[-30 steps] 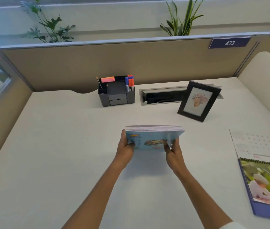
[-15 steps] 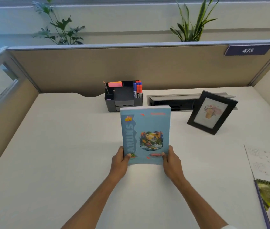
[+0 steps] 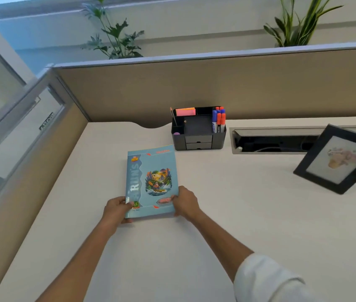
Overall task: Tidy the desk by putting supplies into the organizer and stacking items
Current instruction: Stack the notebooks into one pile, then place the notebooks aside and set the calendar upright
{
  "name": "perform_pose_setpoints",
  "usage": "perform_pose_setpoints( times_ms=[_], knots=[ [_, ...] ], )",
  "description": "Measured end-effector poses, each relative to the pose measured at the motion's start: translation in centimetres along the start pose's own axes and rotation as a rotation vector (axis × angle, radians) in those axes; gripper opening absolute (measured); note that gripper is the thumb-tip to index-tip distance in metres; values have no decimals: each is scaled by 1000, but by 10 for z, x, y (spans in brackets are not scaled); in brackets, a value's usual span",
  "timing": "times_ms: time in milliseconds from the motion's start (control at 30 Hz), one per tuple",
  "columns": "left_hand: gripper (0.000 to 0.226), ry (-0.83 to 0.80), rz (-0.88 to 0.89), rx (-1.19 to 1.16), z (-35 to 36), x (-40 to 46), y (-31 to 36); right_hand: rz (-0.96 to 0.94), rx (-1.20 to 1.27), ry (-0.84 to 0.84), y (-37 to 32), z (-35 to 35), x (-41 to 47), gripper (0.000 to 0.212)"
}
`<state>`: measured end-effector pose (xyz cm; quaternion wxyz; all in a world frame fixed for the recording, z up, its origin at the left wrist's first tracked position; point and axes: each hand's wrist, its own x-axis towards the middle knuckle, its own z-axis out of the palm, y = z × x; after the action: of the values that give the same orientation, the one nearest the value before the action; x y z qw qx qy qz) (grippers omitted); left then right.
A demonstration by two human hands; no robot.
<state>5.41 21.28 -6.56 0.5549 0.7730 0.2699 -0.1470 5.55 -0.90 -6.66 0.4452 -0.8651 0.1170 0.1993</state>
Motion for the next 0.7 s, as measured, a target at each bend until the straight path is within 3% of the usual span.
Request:
perform_pose_setpoints(
  times_ms=[467, 600, 700],
  knots=[
    [13, 85, 22, 195, -18, 80, 42, 75, 32, -8, -48, 7, 67, 23],
    [29, 139, 48, 228, -26, 71, 38, 55, -19, 92, -23, 4, 50, 40],
    [40, 200, 48, 182, -31, 57, 31, 41, 154, 174, 15, 1, 18, 34]
  ],
)
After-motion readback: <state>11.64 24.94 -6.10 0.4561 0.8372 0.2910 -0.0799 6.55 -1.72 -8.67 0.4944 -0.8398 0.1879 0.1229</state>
